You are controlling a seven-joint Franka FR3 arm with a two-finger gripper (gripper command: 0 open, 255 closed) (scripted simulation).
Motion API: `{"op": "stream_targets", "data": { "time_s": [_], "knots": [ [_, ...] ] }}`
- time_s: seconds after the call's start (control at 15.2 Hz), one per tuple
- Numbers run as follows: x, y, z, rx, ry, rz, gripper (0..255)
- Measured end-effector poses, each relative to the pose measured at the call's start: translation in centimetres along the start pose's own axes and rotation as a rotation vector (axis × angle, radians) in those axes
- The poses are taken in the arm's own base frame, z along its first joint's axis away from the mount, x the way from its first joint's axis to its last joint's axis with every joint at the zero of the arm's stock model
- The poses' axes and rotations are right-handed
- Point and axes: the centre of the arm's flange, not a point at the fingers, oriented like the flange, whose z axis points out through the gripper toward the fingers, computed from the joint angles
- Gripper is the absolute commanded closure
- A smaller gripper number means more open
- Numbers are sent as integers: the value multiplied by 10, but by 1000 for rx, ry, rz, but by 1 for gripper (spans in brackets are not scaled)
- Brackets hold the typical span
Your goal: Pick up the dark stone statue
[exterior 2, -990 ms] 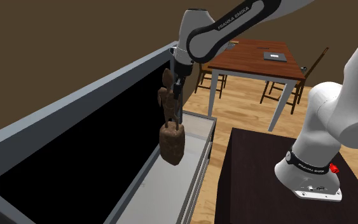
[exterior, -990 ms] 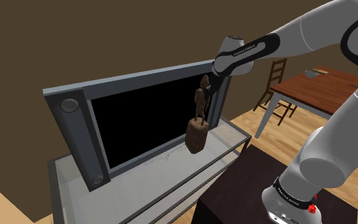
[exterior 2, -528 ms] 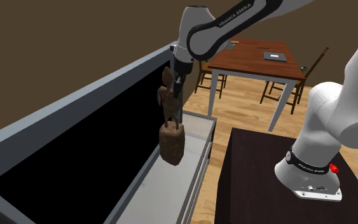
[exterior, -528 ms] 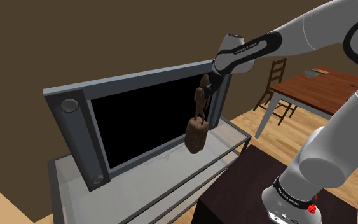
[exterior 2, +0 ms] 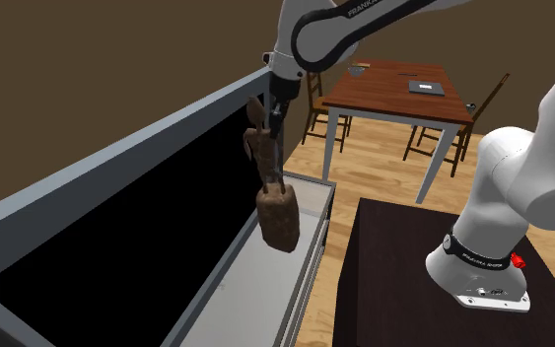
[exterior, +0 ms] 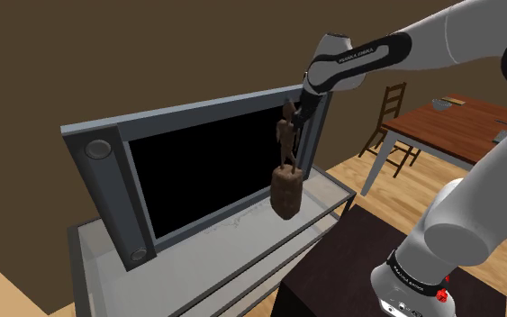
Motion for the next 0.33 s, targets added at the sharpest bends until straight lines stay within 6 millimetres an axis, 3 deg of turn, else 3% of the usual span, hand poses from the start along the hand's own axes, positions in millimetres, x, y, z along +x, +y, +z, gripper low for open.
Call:
{"op": "stream_targets", "data": {
  "time_s": [0.33],
  "knots": [
    [5,1,-24,0,0,0,255]
  ]
}}
